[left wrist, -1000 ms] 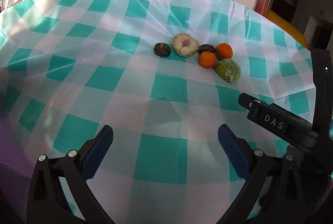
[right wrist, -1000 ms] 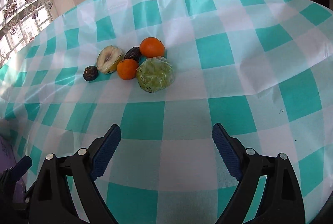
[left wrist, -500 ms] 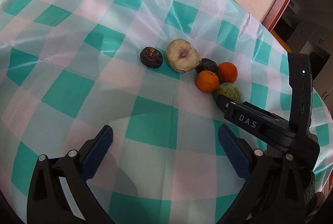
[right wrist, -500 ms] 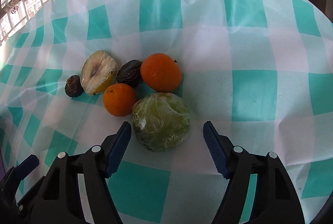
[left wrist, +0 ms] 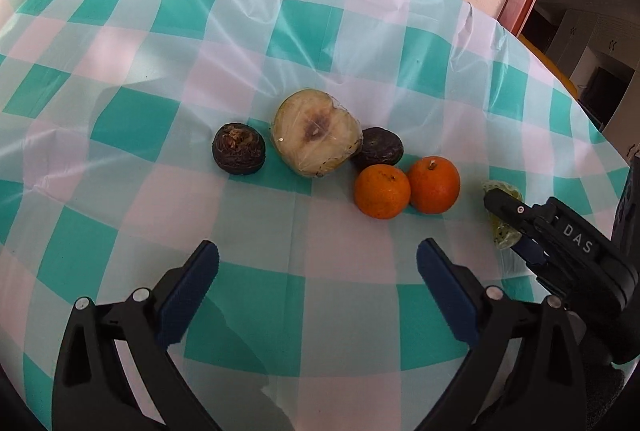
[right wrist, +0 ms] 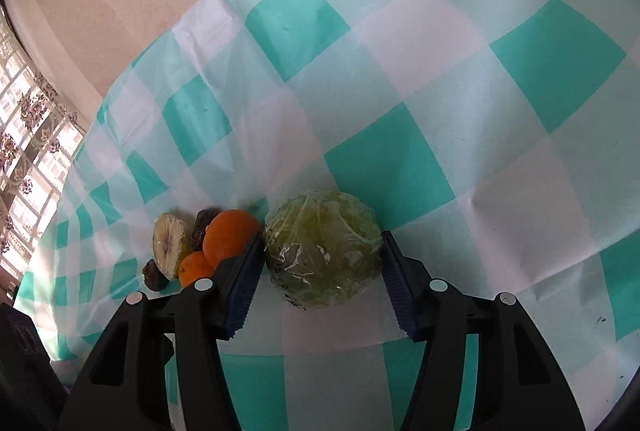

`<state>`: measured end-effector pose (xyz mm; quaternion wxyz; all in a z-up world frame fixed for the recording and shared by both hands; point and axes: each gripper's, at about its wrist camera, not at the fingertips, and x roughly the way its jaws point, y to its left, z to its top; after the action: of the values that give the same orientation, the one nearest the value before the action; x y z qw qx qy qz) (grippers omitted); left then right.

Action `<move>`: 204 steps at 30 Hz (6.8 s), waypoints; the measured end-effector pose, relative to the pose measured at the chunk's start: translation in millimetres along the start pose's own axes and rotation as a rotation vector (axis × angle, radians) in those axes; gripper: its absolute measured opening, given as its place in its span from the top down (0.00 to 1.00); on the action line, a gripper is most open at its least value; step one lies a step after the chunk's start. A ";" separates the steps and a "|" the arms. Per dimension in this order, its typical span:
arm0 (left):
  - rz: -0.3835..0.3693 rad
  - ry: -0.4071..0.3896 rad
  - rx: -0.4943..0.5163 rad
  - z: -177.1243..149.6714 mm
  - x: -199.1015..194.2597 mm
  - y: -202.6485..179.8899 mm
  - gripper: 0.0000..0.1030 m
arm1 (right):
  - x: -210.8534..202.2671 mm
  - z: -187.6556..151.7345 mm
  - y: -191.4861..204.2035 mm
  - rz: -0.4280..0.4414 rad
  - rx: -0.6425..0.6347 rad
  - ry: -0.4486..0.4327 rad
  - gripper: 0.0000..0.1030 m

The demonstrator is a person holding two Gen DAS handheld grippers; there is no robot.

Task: Organize fruits
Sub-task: 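Grasp an orange with left tool while right tool grasps wrapped green fruit, then carry the orange and green fruit over the purple-rimmed box with both tools, then open both tools to drop the orange and green fruit into the box, then move both tools back toward the remaining fruits on the table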

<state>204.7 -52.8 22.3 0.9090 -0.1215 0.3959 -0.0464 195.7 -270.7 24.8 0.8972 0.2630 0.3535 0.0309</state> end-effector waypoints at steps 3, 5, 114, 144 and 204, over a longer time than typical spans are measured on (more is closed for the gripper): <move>0.005 0.036 0.039 9.9 16.9 -13.8 0.25 | 1.6 0.5 1.8 0.017 0.011 0.013 0.45; 0.009 0.047 0.070 15.0 24.6 -22.4 0.29 | 4.4 1.8 5.1 0.012 -0.014 0.009 0.45; 0.063 -0.308 0.069 -218.7 -271.5 64.6 0.66 | -183.1 -227.1 80.5 0.142 -0.414 0.050 0.44; 0.401 -0.358 -0.273 -204.0 -434.7 217.4 0.65 | -239.0 -298.7 295.1 0.505 -0.834 0.043 0.44; 0.822 -0.611 0.009 -183.9 -476.1 161.5 0.03 | -220.6 -286.6 299.7 0.410 -0.849 -0.059 0.15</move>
<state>-256.4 155.3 197.2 0.9270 0.0402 0.1268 0.3508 -116.8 62.7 133.8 0.9103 -0.0620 0.2248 0.3420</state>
